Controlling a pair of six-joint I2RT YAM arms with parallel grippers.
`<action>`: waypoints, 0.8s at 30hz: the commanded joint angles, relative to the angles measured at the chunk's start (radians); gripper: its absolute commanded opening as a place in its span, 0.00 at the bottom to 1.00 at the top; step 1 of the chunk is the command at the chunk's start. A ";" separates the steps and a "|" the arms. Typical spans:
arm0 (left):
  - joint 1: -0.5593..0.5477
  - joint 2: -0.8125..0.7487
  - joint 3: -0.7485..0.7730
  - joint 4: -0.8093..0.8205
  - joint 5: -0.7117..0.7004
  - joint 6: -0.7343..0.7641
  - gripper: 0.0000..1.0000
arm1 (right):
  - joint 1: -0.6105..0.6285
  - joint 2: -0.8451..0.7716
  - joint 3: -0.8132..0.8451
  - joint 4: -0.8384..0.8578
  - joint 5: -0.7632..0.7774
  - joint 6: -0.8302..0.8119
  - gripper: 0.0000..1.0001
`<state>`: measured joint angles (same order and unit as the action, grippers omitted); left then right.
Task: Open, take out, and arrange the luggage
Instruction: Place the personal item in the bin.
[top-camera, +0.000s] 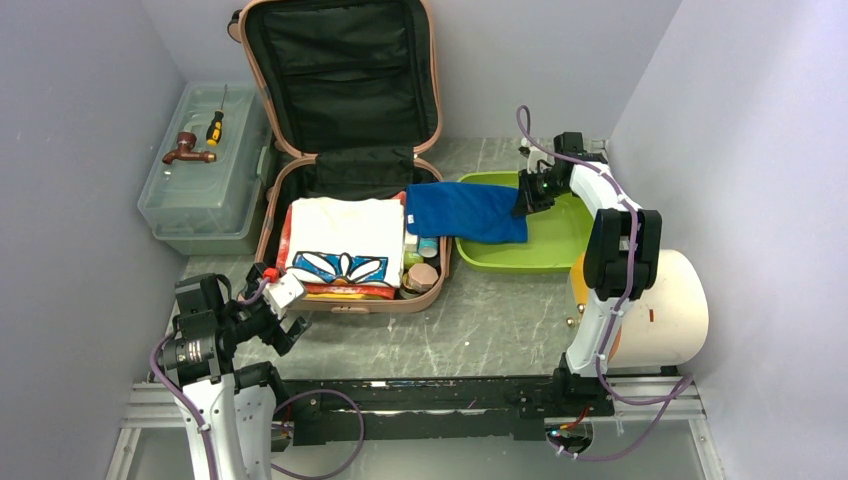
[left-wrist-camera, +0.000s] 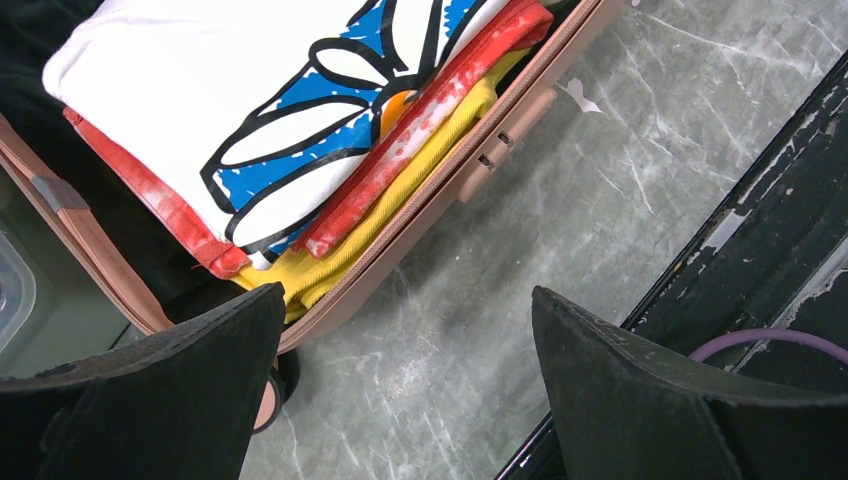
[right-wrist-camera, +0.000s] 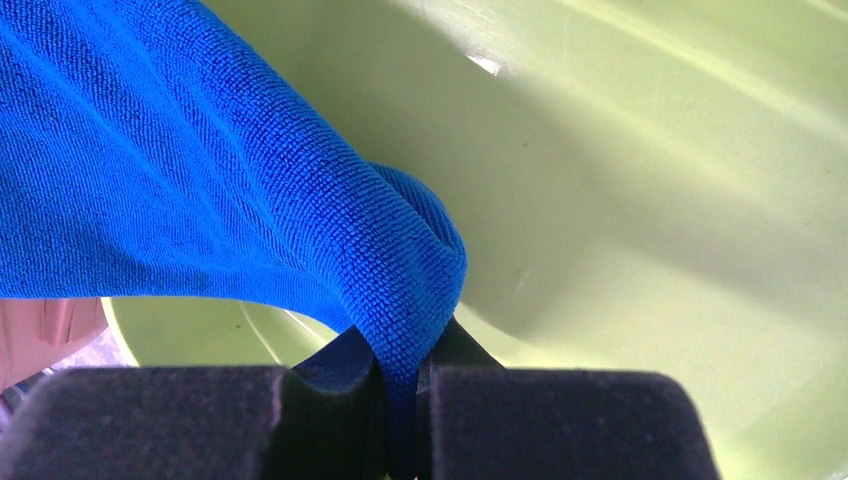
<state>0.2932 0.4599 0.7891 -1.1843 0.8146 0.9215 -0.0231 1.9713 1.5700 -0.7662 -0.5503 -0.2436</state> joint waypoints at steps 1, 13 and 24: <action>0.006 0.002 -0.002 0.023 0.015 -0.016 0.99 | -0.003 -0.024 0.028 0.017 0.018 0.001 0.00; 0.006 0.004 -0.001 0.019 0.018 -0.008 0.99 | -0.003 -0.049 0.024 0.030 0.049 0.004 0.00; 0.006 0.007 -0.001 0.016 0.021 -0.007 0.99 | -0.003 -0.058 0.022 0.040 0.092 0.000 0.00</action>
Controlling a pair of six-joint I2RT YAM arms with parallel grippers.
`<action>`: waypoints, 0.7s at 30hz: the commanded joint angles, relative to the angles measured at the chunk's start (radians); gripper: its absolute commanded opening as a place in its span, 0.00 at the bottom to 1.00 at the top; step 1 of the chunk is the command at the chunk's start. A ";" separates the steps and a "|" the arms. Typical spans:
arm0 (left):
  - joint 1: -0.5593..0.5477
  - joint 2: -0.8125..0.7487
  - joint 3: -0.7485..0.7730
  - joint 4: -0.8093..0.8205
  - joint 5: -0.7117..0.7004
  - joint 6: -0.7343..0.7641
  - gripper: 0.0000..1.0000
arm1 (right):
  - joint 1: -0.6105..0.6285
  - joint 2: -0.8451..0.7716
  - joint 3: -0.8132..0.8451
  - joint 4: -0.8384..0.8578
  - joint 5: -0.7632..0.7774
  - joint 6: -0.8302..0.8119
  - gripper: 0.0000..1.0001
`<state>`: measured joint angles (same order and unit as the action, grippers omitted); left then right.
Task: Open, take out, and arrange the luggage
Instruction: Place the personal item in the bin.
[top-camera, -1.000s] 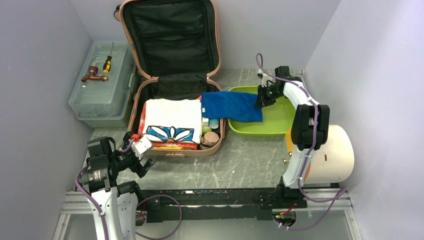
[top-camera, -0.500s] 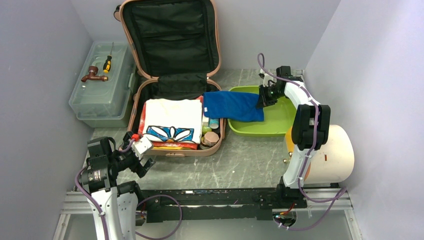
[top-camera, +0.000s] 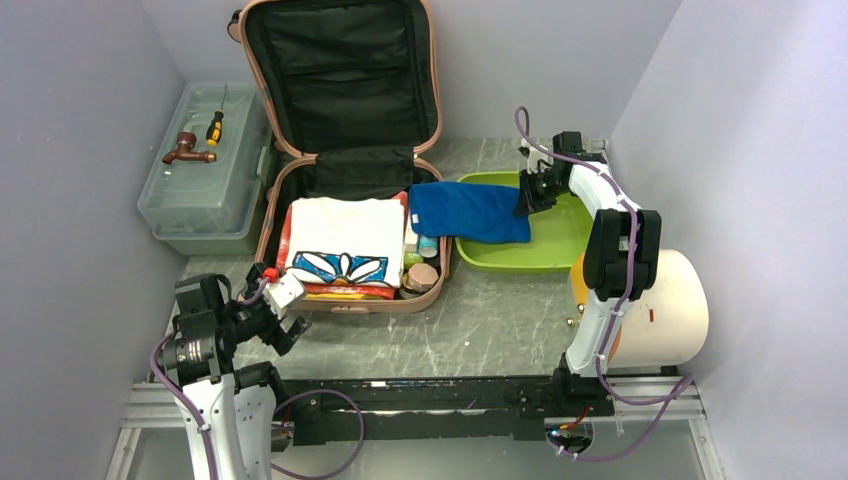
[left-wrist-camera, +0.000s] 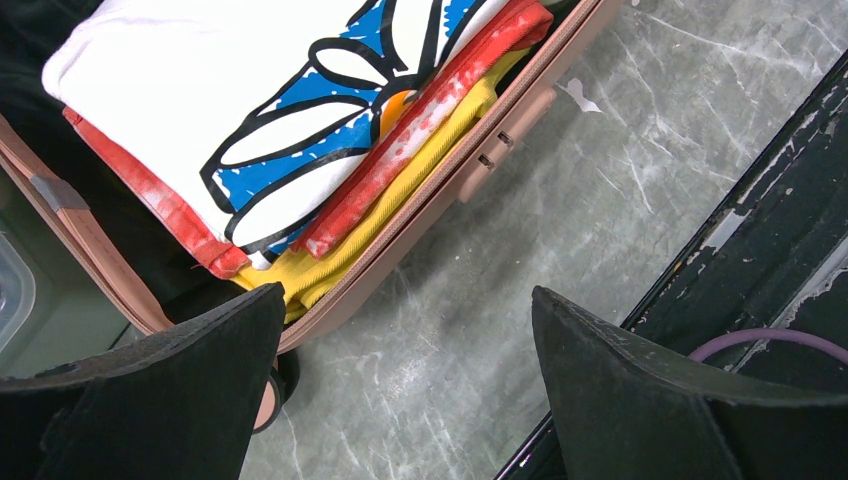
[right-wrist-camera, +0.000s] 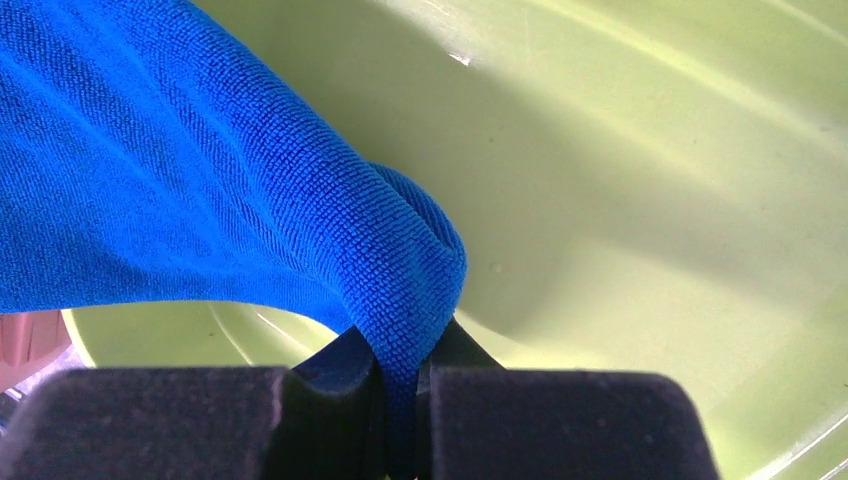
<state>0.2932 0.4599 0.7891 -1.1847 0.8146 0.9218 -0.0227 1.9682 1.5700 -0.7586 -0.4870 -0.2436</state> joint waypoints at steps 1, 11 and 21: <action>0.006 0.006 -0.001 0.016 0.021 -0.008 0.99 | -0.003 -0.055 0.021 0.035 0.034 0.000 0.00; 0.006 0.009 -0.001 0.015 0.023 -0.005 0.99 | -0.002 -0.094 0.009 0.055 0.123 -0.016 0.00; 0.006 0.008 0.000 0.013 0.024 -0.001 0.99 | -0.004 -0.108 0.023 0.035 0.260 -0.074 0.00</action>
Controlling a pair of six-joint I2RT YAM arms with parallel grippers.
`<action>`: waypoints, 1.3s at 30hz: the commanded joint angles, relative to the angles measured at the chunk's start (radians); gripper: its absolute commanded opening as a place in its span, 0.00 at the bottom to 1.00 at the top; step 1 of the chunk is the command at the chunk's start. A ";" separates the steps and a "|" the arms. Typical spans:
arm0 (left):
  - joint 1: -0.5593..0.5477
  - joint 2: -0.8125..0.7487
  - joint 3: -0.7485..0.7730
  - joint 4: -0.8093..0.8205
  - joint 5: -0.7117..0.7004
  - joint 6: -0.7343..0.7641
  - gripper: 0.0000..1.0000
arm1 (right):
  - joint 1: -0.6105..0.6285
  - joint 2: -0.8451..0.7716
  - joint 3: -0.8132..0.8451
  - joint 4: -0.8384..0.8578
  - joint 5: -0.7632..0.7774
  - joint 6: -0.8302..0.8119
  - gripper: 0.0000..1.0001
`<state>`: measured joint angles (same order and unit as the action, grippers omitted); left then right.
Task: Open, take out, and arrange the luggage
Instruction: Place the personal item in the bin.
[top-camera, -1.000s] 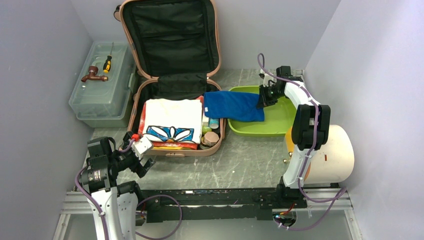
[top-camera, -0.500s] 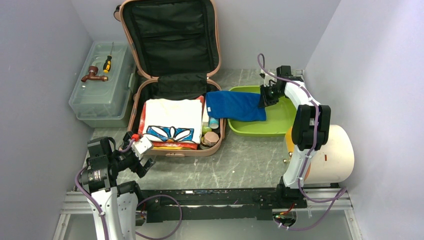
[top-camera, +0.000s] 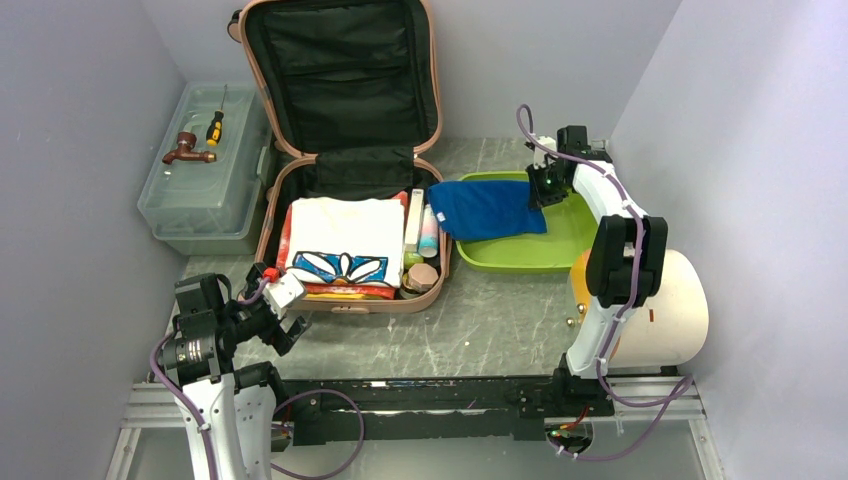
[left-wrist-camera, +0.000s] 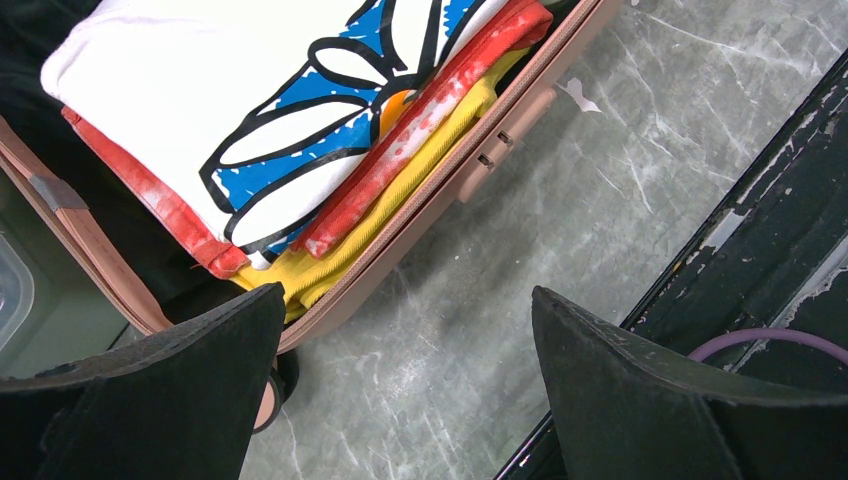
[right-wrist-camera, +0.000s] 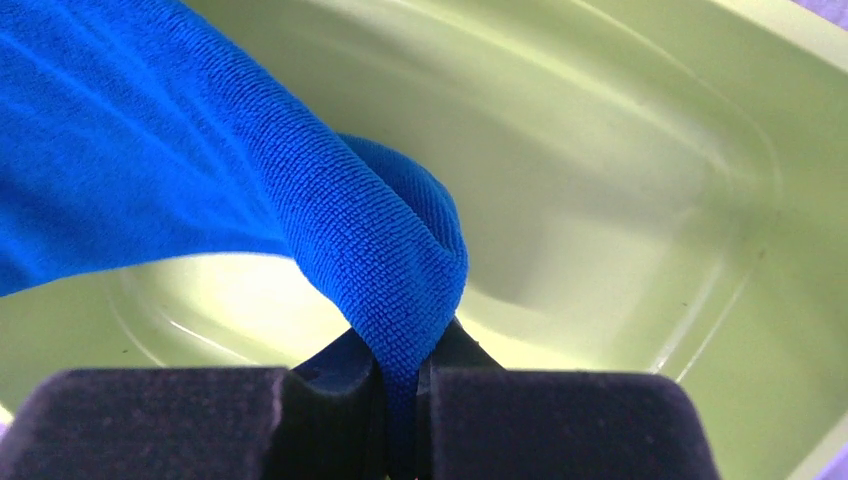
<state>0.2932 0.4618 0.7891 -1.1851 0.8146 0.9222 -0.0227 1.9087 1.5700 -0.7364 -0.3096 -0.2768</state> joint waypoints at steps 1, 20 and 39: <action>0.005 0.006 0.000 0.012 0.024 -0.002 0.99 | -0.005 -0.048 0.025 0.009 0.093 -0.048 0.00; 0.003 0.003 0.002 0.002 0.032 0.010 0.99 | -0.042 -0.054 -0.017 -0.026 0.306 -0.168 0.00; 0.001 0.000 0.002 -0.002 0.035 0.015 0.99 | -0.062 -0.079 -0.069 0.054 0.397 -0.158 0.38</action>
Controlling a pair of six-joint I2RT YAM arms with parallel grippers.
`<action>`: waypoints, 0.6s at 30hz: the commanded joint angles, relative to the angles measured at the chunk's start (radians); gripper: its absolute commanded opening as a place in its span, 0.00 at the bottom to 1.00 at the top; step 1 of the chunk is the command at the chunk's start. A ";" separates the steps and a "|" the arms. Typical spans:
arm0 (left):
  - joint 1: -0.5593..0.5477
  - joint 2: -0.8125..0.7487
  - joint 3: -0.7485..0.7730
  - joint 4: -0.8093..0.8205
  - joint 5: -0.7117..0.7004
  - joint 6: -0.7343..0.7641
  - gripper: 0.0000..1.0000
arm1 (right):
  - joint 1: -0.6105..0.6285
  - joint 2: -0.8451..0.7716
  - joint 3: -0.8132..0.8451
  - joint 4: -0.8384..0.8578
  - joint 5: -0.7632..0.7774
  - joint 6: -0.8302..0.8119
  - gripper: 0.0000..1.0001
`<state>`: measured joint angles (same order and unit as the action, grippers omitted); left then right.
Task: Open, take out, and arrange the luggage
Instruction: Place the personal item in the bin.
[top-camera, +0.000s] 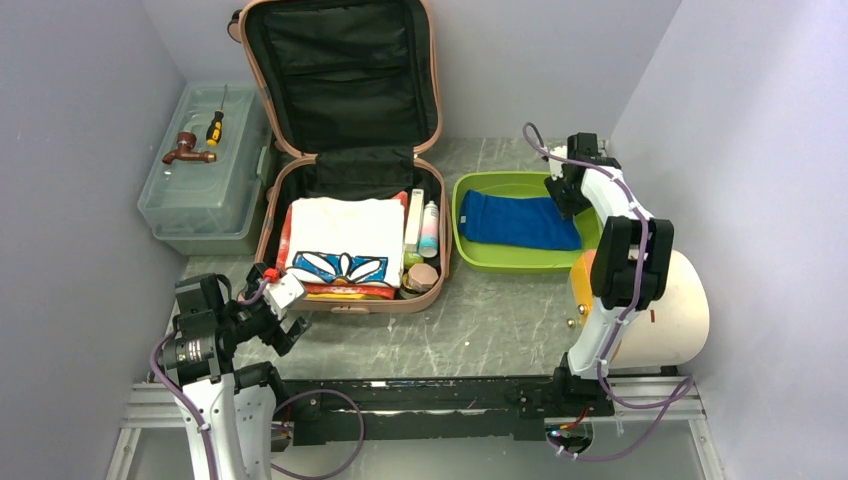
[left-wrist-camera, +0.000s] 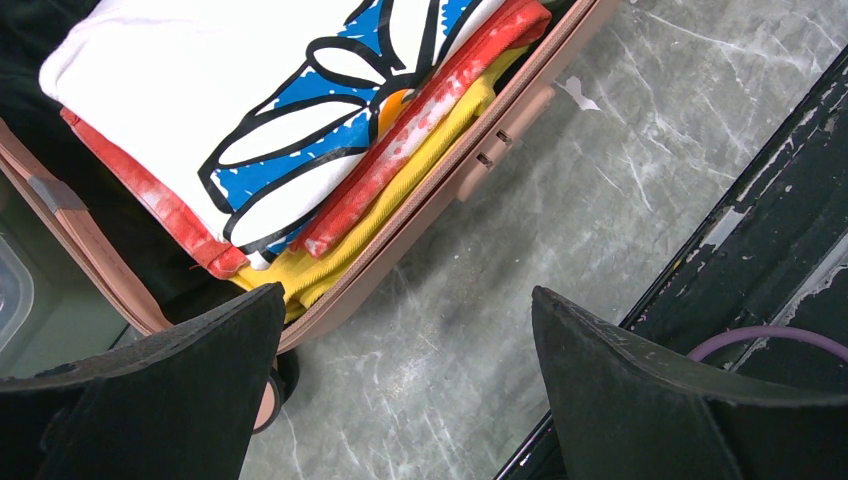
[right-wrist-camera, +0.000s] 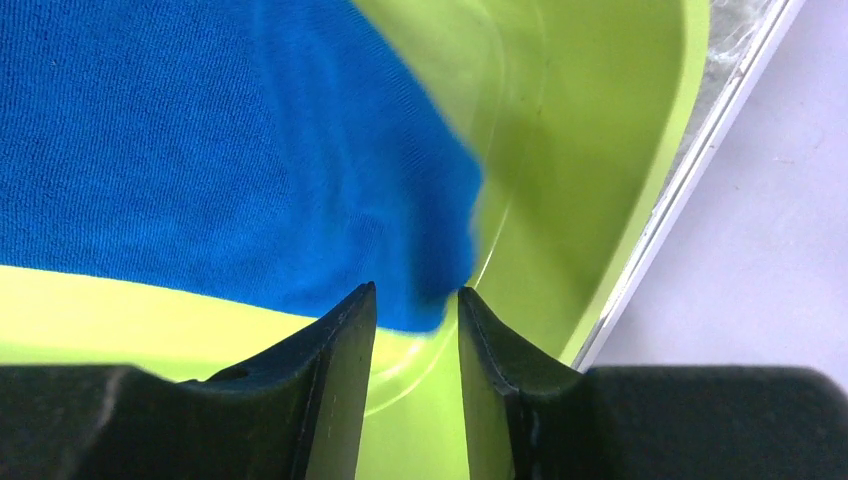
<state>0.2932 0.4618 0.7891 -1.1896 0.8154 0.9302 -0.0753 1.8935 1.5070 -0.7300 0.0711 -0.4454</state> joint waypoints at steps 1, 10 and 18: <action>0.001 0.000 0.002 0.003 0.033 0.006 0.99 | -0.009 -0.067 -0.008 0.051 0.004 0.015 0.39; 0.001 -0.009 0.003 0.000 0.038 0.010 0.99 | -0.023 -0.028 -0.036 0.046 -0.184 0.027 0.40; 0.000 -0.017 0.002 0.001 0.040 0.007 0.99 | -0.100 0.104 0.028 -0.081 -0.416 0.065 0.42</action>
<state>0.2932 0.4549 0.7891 -1.1923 0.8223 0.9375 -0.1314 1.9419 1.4731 -0.7250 -0.1970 -0.4179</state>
